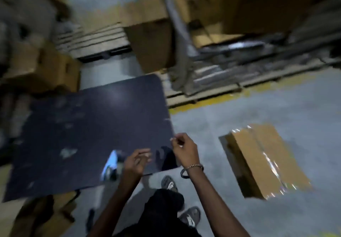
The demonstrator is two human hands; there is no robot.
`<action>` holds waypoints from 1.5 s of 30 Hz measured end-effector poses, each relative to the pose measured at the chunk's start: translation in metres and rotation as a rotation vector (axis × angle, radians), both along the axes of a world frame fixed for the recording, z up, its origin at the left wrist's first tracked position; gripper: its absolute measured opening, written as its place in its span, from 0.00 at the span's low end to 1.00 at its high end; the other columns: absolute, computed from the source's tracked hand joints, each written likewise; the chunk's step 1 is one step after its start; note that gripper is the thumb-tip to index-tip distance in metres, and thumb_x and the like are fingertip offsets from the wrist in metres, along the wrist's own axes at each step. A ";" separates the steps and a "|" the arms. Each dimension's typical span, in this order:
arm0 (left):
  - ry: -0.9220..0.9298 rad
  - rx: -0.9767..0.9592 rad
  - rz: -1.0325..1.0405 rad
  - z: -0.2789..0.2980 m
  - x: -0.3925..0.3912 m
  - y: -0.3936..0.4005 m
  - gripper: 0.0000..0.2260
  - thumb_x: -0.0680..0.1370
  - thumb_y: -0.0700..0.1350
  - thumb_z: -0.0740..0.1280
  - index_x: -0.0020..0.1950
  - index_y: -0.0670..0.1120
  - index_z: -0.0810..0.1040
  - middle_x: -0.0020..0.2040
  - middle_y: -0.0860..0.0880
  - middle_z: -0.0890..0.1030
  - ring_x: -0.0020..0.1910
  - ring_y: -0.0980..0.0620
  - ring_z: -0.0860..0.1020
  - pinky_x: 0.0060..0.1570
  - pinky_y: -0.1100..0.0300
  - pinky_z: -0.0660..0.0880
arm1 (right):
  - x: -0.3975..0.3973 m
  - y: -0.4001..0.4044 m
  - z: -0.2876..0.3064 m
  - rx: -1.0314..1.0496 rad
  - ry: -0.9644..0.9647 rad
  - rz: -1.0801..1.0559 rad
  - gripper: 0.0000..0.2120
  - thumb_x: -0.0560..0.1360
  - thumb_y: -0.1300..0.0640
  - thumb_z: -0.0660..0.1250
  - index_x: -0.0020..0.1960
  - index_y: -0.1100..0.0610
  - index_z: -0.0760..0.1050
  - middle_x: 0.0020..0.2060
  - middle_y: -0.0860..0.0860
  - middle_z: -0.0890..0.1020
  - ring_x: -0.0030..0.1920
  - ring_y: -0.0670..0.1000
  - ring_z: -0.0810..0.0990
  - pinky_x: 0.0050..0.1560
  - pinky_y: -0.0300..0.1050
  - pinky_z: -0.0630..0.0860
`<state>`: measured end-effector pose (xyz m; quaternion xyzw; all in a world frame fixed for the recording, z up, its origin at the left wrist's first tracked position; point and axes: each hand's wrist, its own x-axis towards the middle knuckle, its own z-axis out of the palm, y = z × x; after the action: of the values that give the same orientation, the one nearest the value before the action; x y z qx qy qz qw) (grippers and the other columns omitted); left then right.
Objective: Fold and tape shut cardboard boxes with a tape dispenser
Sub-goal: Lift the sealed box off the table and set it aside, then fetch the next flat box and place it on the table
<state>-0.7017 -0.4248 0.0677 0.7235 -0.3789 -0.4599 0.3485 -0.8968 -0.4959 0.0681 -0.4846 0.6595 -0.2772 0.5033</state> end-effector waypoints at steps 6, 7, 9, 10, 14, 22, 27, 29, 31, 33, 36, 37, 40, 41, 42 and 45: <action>-0.041 -0.057 0.496 0.028 0.137 0.104 0.09 0.74 0.51 0.72 0.52 0.51 0.86 0.47 0.52 0.88 0.48 0.52 0.86 0.51 0.54 0.81 | 0.193 0.035 0.029 -0.048 0.040 0.568 0.04 0.74 0.47 0.73 0.43 0.43 0.79 0.44 0.45 0.86 0.49 0.48 0.85 0.57 0.46 0.80; -0.017 -0.071 0.559 0.025 0.153 0.119 0.10 0.73 0.53 0.72 0.52 0.52 0.85 0.47 0.53 0.88 0.48 0.53 0.86 0.52 0.52 0.82 | 0.217 0.043 0.029 -0.042 0.066 0.655 0.03 0.74 0.49 0.74 0.44 0.46 0.80 0.42 0.45 0.85 0.49 0.49 0.85 0.56 0.43 0.79; 0.013 -0.065 0.654 0.014 0.182 0.144 0.02 0.80 0.49 0.73 0.51 0.53 0.85 0.46 0.57 0.88 0.48 0.53 0.86 0.53 0.50 0.82 | 0.261 0.056 0.023 -0.050 0.134 0.776 0.07 0.75 0.48 0.72 0.44 0.51 0.81 0.37 0.45 0.84 0.48 0.51 0.85 0.58 0.42 0.76; 0.032 -0.049 0.700 0.012 0.194 0.154 0.03 0.83 0.45 0.71 0.50 0.53 0.84 0.44 0.58 0.87 0.47 0.53 0.85 0.52 0.50 0.81 | 0.281 0.060 0.021 -0.049 0.160 0.803 0.08 0.74 0.46 0.71 0.42 0.49 0.79 0.37 0.46 0.85 0.48 0.52 0.85 0.61 0.46 0.76; 0.124 0.009 0.862 -0.017 0.262 0.185 0.05 0.84 0.41 0.69 0.52 0.50 0.84 0.46 0.54 0.87 0.48 0.49 0.86 0.49 0.53 0.80 | 0.370 0.070 0.015 -0.049 0.255 0.923 0.07 0.76 0.50 0.71 0.44 0.53 0.80 0.47 0.51 0.87 0.54 0.57 0.84 0.56 0.48 0.78; 0.130 0.038 1.158 -0.048 0.437 0.256 0.07 0.85 0.41 0.68 0.51 0.52 0.84 0.49 0.48 0.86 0.50 0.45 0.85 0.52 0.50 0.82 | 0.587 0.103 0.005 -0.104 0.256 1.161 0.13 0.79 0.55 0.69 0.47 0.66 0.81 0.45 0.62 0.86 0.50 0.63 0.83 0.51 0.55 0.79; 0.039 0.093 1.378 -0.054 0.491 0.319 0.05 0.85 0.39 0.68 0.53 0.46 0.83 0.50 0.42 0.86 0.50 0.43 0.85 0.42 0.62 0.79 | 0.702 0.143 -0.004 -0.197 0.244 1.365 0.21 0.83 0.54 0.64 0.32 0.59 0.72 0.30 0.59 0.76 0.34 0.62 0.77 0.35 0.55 0.75; 0.034 0.145 1.401 -0.059 0.503 0.343 0.07 0.84 0.37 0.68 0.51 0.47 0.83 0.50 0.42 0.85 0.51 0.41 0.84 0.48 0.55 0.81 | 0.730 0.158 -0.007 -0.206 0.217 1.457 0.21 0.84 0.53 0.64 0.33 0.56 0.75 0.29 0.55 0.76 0.32 0.57 0.75 0.32 0.48 0.71; -0.014 0.190 1.421 -0.071 0.516 0.367 0.10 0.83 0.36 0.68 0.48 0.50 0.83 0.48 0.43 0.85 0.51 0.39 0.84 0.54 0.46 0.80 | 0.750 0.173 -0.011 -0.170 0.214 1.535 0.10 0.81 0.54 0.68 0.46 0.58 0.84 0.41 0.57 0.85 0.43 0.58 0.82 0.44 0.49 0.78; -0.034 0.240 1.432 -0.079 0.524 0.388 0.10 0.83 0.36 0.68 0.47 0.49 0.83 0.45 0.44 0.85 0.47 0.41 0.84 0.54 0.44 0.80 | 0.766 0.184 -0.023 -0.152 0.223 1.581 0.06 0.79 0.55 0.70 0.52 0.55 0.83 0.49 0.56 0.87 0.51 0.58 0.84 0.52 0.50 0.80; -0.037 0.292 1.498 -0.090 0.538 0.418 0.05 0.83 0.39 0.70 0.49 0.48 0.83 0.46 0.46 0.85 0.45 0.44 0.85 0.52 0.40 0.83 | 0.787 0.202 -0.032 -0.109 0.226 1.612 0.02 0.79 0.57 0.70 0.48 0.55 0.81 0.46 0.55 0.86 0.50 0.56 0.84 0.46 0.43 0.75; -0.025 0.311 1.496 -0.097 0.545 0.430 0.04 0.83 0.40 0.70 0.50 0.49 0.83 0.47 0.46 0.85 0.45 0.43 0.85 0.52 0.39 0.83 | 0.795 0.209 -0.036 -0.089 0.230 1.617 0.02 0.79 0.58 0.70 0.47 0.55 0.81 0.46 0.56 0.86 0.50 0.56 0.83 0.45 0.42 0.73; -0.053 0.392 1.454 -0.108 0.585 0.456 0.03 0.83 0.44 0.69 0.56 0.50 0.80 0.52 0.46 0.84 0.46 0.44 0.83 0.51 0.43 0.82 | 0.830 0.231 -0.062 -0.055 0.283 1.645 0.04 0.79 0.56 0.69 0.45 0.52 0.80 0.49 0.57 0.86 0.53 0.60 0.83 0.53 0.47 0.77; -0.072 0.423 1.438 -0.111 0.603 0.464 0.04 0.83 0.44 0.69 0.57 0.50 0.79 0.53 0.46 0.83 0.45 0.47 0.82 0.50 0.46 0.81 | 0.844 0.239 -0.076 -0.039 0.305 1.649 0.05 0.79 0.56 0.68 0.45 0.52 0.82 0.49 0.57 0.86 0.53 0.60 0.83 0.54 0.49 0.78; -0.081 0.449 1.424 -0.117 0.623 0.474 0.05 0.84 0.44 0.68 0.59 0.49 0.78 0.52 0.46 0.82 0.42 0.51 0.80 0.48 0.49 0.79 | 0.860 0.248 -0.092 -0.003 0.329 1.649 0.07 0.79 0.56 0.68 0.46 0.54 0.84 0.48 0.56 0.87 0.52 0.59 0.83 0.54 0.48 0.79; -0.056 0.511 1.407 -0.146 0.693 0.510 0.12 0.84 0.45 0.68 0.66 0.45 0.76 0.54 0.44 0.82 0.41 0.48 0.79 0.40 0.54 0.73 | 0.909 0.278 -0.130 0.270 0.359 1.555 0.09 0.79 0.57 0.67 0.43 0.59 0.82 0.40 0.56 0.82 0.40 0.56 0.80 0.43 0.45 0.74</action>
<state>-0.0083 0.0849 -0.0785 0.8648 0.2833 -0.1837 0.3716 0.0122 -0.2179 -0.0619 -0.7767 0.2323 0.3162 0.4927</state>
